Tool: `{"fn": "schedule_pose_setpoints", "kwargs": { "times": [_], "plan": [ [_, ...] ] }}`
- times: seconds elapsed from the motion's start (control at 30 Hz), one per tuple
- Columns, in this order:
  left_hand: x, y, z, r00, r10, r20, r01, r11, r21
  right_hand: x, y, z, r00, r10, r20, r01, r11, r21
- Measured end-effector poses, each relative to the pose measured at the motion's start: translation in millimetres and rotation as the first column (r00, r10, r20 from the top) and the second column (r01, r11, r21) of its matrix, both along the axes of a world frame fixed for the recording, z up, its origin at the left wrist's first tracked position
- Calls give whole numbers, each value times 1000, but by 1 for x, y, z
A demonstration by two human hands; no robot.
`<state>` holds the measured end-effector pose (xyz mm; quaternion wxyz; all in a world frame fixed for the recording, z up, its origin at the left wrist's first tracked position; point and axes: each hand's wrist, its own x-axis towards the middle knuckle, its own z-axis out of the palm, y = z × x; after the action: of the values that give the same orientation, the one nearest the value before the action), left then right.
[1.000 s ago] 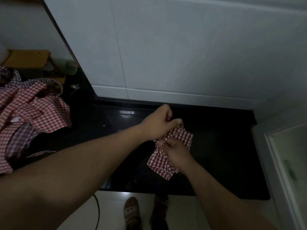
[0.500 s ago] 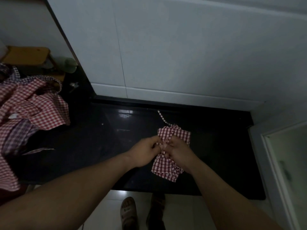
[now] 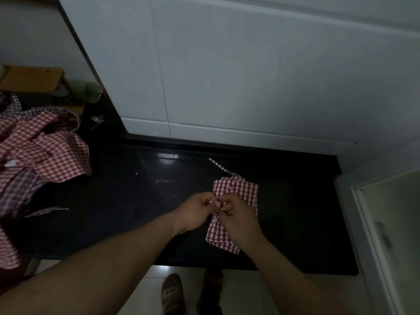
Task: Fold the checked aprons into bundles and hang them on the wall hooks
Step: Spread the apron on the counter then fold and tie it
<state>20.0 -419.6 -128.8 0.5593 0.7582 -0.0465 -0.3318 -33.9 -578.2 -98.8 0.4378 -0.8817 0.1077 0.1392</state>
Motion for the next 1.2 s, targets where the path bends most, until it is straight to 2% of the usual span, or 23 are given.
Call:
{"fn": "schedule_pose_setpoints", "kwargs": {
  "times": [0.07, 0.23, 0.33, 0.43, 0.53, 0.77, 1.0, 1.2],
  "plan": [
    [1, 0, 1, 1000, -15, 15, 15, 1000, 7, -1, 3, -5, 998, 17, 54, -14, 998, -59],
    [3, 3, 5, 997, -59, 57, 57, 998, 27, 4, 0, -8, 999, 31, 30, -29, 997, -74],
    [6, 6, 4, 988, -121, 100, 115, 991, 61, 12, -8, 5, 984, 33, -176, -24, 998, 53],
    [10, 7, 5, 985, -146, 94, 141, 988, 59, 24, -13, 21, 916, 35, -399, 56, 976, 213],
    [14, 6, 6, 988, -140, 69, 136, 989, 51, 31, -12, 29, 871, 32, -491, 100, 966, 240],
    [14, 9, 3, 993, -108, -56, 107, 994, -8, 19, -6, 19, 938, 156, -308, -98, 976, 197],
    [11, 8, 3, 994, -66, -83, 66, 998, -7, 10, 2, 10, 986, 35, -165, -44, 998, -54],
    [6, 4, 1, 997, -34, -75, 36, 999, 15, -5, 1, 6, 987, 147, 59, -119, 933, -340]
  ]
}}
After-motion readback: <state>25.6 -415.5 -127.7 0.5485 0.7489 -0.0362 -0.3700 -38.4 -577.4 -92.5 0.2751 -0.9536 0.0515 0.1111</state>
